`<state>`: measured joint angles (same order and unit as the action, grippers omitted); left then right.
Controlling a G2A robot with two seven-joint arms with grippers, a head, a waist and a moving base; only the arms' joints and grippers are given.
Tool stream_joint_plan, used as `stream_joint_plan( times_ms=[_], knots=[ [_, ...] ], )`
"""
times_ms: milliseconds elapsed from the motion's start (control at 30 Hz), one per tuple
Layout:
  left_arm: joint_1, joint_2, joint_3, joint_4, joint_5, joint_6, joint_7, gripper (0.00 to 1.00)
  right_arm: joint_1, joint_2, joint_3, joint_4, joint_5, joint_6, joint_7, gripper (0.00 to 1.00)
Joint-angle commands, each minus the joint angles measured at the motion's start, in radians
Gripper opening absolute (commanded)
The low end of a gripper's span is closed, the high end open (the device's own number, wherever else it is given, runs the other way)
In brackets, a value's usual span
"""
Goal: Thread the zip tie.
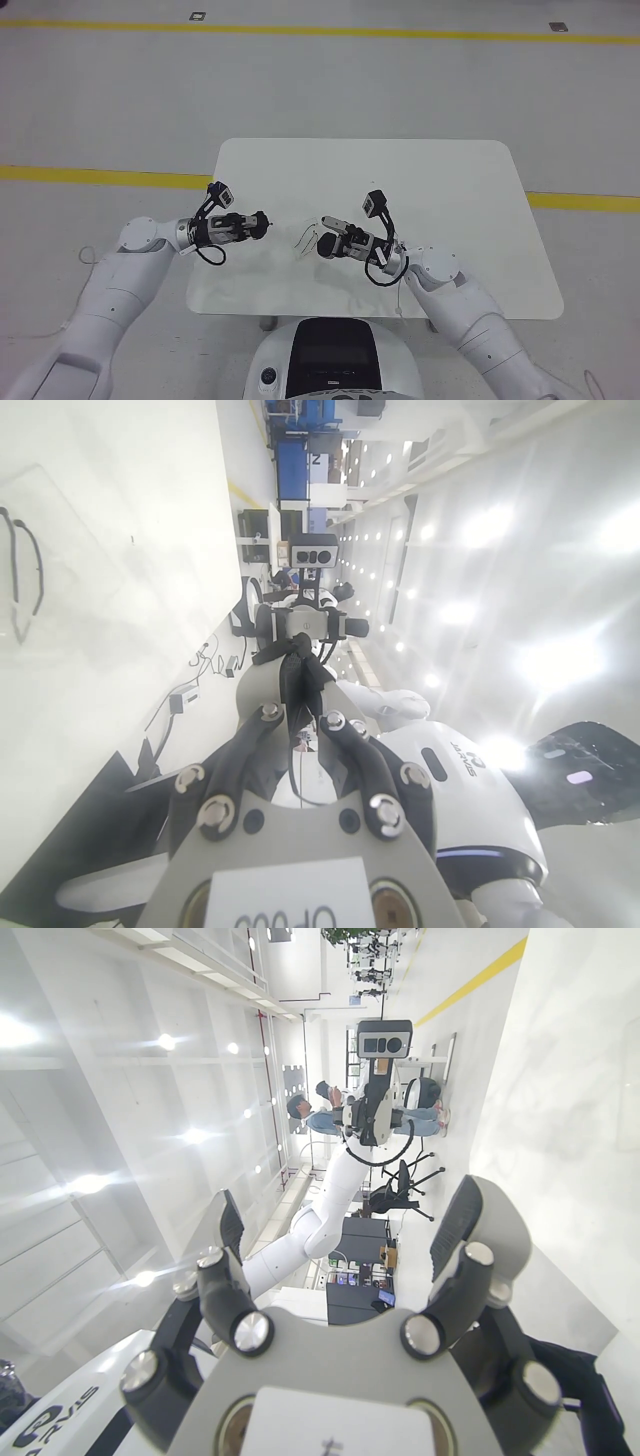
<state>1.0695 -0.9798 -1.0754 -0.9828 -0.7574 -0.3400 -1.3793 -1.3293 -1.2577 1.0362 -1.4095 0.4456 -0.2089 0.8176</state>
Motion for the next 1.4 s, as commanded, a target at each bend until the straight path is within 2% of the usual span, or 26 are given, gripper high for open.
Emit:
stream_joint_plan(
  times_ms=[0,167,300,1133,1233,1333,1367],
  knots=[
    [0.016,0.0,-0.03,0.001,-0.016,0.0,-0.011,0.0,0.0,0.0,0.0,0.0,0.0,0.0,0.0,1.0],
    [0.049,0.004,-0.073,-0.033,-0.019,0.0,-0.011,0.0,0.0,0.0,0.0,0.0,0.0,0.0,0.0,1.0],
    [0.07,0.004,-0.086,-0.056,-0.036,0.0,-0.011,0.0,0.0,0.0,0.0,0.0,0.0,0.0,0.0,1.0],
    [0.07,0.004,-0.086,-0.056,-0.036,0.0,-0.011,0.0,0.0,0.0,-0.001,-0.005,-0.006,0.001,-0.009,1.0],
    [0.07,0.004,-0.086,-0.056,-0.036,0.0,-0.011,0.0,0.015,-0.001,-0.013,-0.027,-0.05,0.046,-0.038,1.0],
    [0.07,0.004,-0.086,-0.056,-0.036,0.0,-0.011,0.0,0.046,-0.004,-0.036,-0.043,-0.121,0.133,-0.094,1.0],
    [0.07,0.004,-0.086,-0.056,-0.036,0.0,-0.011,0.0,0.061,-0.006,-0.051,-0.042,-0.163,0.188,-0.128,1.0]
  ],
)
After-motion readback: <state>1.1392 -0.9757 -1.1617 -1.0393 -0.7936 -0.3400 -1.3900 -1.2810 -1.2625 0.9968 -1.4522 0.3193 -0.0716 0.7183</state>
